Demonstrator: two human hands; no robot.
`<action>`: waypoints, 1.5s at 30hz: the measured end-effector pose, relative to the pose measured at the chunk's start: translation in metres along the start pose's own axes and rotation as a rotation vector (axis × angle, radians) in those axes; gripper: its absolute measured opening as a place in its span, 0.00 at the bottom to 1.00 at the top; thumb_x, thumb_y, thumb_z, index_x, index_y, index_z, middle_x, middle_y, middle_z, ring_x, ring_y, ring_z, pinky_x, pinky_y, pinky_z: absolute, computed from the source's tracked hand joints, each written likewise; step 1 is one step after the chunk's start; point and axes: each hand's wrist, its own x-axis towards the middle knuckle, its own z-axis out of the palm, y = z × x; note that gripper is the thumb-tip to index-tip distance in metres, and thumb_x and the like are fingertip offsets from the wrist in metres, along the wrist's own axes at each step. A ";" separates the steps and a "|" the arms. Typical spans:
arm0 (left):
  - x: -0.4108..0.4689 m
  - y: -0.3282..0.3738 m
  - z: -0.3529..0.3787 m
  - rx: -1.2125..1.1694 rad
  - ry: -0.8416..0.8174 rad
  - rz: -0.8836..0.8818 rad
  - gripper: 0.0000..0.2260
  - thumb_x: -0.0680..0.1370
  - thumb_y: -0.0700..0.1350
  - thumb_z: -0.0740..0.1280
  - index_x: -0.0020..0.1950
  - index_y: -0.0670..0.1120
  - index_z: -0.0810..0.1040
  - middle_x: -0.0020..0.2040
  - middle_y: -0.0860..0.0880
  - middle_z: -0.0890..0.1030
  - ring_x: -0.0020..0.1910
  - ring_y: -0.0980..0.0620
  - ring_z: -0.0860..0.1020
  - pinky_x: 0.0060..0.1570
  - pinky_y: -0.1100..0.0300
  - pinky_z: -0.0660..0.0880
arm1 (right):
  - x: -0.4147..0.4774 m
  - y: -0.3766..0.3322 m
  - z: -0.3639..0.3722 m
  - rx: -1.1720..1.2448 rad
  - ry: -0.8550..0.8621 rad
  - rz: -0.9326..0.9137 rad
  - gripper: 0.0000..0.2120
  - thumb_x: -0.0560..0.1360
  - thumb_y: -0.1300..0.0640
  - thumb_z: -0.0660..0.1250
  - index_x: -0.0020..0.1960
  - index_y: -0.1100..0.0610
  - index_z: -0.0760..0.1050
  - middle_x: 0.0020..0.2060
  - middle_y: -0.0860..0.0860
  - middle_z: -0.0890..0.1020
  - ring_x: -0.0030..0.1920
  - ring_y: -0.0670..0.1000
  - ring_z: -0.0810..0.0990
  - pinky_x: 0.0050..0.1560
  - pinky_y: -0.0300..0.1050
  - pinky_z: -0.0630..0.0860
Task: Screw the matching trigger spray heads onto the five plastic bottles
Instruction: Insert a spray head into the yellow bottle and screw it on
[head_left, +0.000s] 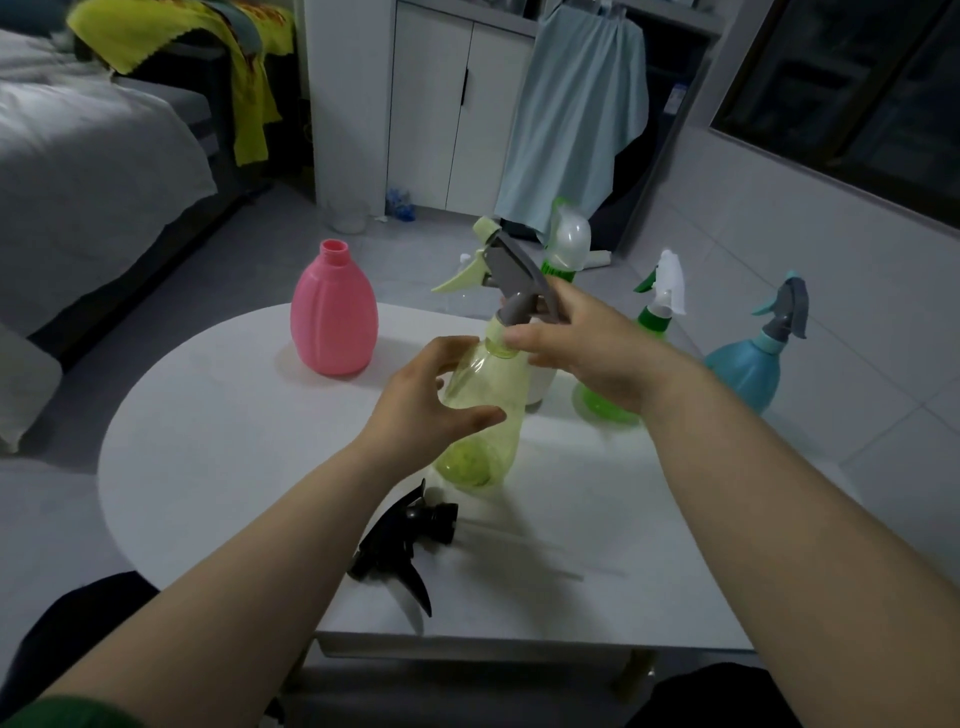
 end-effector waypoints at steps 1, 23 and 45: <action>0.001 0.000 0.000 0.000 -0.002 -0.001 0.29 0.64 0.42 0.75 0.62 0.46 0.68 0.54 0.55 0.72 0.55 0.57 0.71 0.58 0.60 0.67 | -0.001 0.004 -0.001 0.041 -0.009 -0.028 0.13 0.69 0.60 0.66 0.48 0.45 0.70 0.44 0.41 0.76 0.47 0.36 0.75 0.48 0.34 0.70; 0.018 0.001 -0.008 -0.014 -0.233 -0.093 0.32 0.64 0.41 0.74 0.65 0.48 0.65 0.56 0.55 0.71 0.57 0.58 0.70 0.47 0.78 0.65 | 0.002 0.023 0.018 0.146 0.244 -0.131 0.09 0.67 0.62 0.69 0.42 0.50 0.74 0.51 0.59 0.81 0.53 0.54 0.79 0.58 0.46 0.73; 0.009 0.001 0.005 -0.014 0.027 -0.089 0.34 0.63 0.44 0.75 0.65 0.49 0.63 0.55 0.55 0.68 0.56 0.58 0.66 0.53 0.66 0.62 | 0.014 0.026 0.023 0.083 0.305 -0.188 0.11 0.66 0.60 0.71 0.40 0.49 0.71 0.40 0.44 0.79 0.44 0.40 0.77 0.45 0.26 0.72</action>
